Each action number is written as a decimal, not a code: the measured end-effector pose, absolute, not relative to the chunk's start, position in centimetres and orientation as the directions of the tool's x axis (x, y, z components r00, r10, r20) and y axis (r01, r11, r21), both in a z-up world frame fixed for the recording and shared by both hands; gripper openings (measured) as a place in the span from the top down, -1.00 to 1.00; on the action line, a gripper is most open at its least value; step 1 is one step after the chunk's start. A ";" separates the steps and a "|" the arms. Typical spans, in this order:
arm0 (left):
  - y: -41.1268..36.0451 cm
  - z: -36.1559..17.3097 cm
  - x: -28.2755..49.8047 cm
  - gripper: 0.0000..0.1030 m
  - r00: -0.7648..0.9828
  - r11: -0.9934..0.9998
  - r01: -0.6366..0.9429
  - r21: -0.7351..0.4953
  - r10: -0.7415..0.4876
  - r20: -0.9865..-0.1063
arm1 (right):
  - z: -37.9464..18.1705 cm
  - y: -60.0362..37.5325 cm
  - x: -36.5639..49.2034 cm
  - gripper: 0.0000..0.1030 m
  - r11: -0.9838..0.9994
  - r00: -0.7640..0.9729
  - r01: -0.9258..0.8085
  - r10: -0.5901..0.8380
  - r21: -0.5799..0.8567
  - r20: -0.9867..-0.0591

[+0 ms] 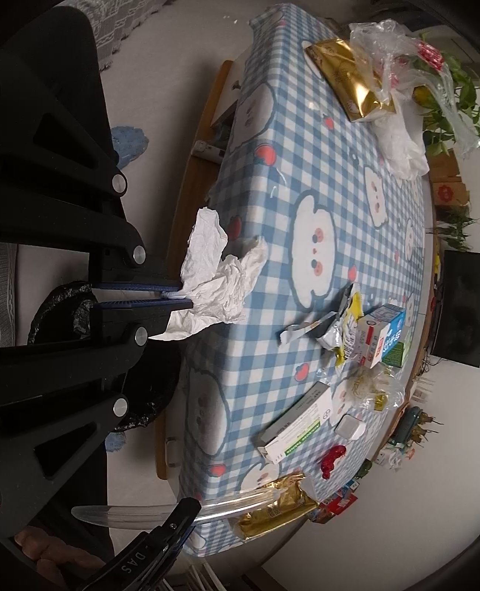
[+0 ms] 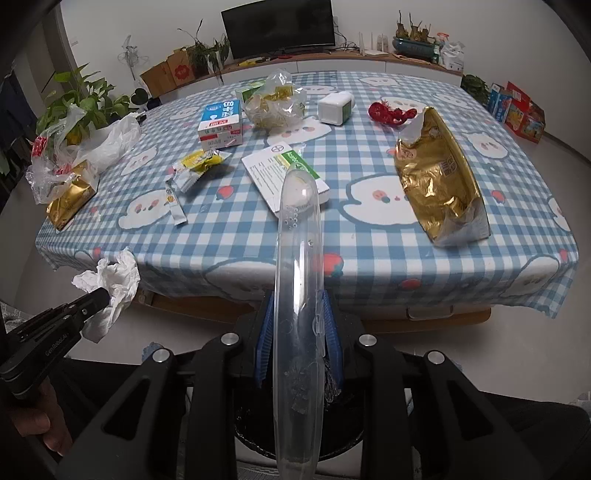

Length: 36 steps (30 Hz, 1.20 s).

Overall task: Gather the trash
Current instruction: 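Carry the tissue in the left tool and the tube in the right tool to the bin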

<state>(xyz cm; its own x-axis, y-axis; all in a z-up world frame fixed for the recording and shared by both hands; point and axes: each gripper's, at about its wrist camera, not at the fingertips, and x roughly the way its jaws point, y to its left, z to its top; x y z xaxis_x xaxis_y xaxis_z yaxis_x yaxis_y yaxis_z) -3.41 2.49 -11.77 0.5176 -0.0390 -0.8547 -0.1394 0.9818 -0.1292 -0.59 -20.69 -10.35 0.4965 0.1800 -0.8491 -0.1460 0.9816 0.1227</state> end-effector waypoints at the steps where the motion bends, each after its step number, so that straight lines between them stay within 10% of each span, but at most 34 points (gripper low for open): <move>1: 2.4 -12.3 -3.6 0.94 0.514 0.982 -0.139 -0.128 -0.039 -0.857 | -10.8 -20.7 -0.8 0.53 0.982 0.493 -0.144 0.179 0.123 -0.852; 36: 2.1 -24.4 -5.4 0.94 0.489 0.987 -0.116 -0.113 -0.043 -0.871 | -26.0 -17.5 -2.7 0.52 0.978 0.397 -0.157 0.190 0.138 -0.898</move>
<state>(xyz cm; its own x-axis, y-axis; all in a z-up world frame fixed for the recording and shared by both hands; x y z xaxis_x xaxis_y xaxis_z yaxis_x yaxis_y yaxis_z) -5.37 2.08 -24.39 0.4889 -0.0426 -0.8713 -0.1161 0.9867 -0.1134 -2.73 -17.55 -25.95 0.3972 0.1902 -0.8978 -0.1574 0.9779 0.1376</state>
